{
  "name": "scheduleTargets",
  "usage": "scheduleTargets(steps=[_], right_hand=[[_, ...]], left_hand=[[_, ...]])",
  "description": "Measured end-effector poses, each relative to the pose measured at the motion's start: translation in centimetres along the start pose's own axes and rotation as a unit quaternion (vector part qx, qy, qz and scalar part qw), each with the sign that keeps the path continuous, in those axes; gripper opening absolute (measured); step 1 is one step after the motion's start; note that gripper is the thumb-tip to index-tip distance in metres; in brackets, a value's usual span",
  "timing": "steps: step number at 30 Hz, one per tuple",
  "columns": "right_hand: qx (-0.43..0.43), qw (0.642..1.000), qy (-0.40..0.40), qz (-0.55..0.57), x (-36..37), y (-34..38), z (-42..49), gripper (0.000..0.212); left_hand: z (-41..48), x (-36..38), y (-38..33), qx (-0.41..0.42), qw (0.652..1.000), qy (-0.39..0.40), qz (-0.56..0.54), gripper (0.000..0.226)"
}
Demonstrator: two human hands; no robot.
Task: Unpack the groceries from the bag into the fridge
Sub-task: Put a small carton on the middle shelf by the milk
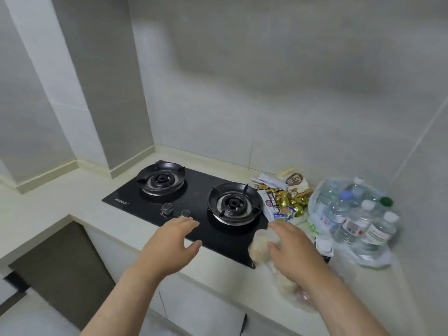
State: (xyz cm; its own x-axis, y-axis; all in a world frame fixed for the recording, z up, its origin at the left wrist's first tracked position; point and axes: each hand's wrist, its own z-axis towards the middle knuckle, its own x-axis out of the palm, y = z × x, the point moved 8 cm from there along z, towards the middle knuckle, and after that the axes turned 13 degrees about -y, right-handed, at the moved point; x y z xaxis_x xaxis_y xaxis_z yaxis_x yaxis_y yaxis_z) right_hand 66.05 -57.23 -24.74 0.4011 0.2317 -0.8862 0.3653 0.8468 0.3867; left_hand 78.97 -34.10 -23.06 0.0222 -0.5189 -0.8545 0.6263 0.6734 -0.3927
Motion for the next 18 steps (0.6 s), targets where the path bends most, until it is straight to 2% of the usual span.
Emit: scheduleTargets(steps=[12,18], right_hand=[[0.056,0.997,-0.045,0.006,-3.8,-9.2,5.7,0.051],[0.078,0.996,-0.037,0.011,-3.3,-11.6,6.9,0.05]], left_hand=[[9.5,6.9,-7.9,0.081,0.996,0.024,-0.042,0.049],[12.5,9.3,-10.0,0.108,0.991,0.051,-0.066,0.047]])
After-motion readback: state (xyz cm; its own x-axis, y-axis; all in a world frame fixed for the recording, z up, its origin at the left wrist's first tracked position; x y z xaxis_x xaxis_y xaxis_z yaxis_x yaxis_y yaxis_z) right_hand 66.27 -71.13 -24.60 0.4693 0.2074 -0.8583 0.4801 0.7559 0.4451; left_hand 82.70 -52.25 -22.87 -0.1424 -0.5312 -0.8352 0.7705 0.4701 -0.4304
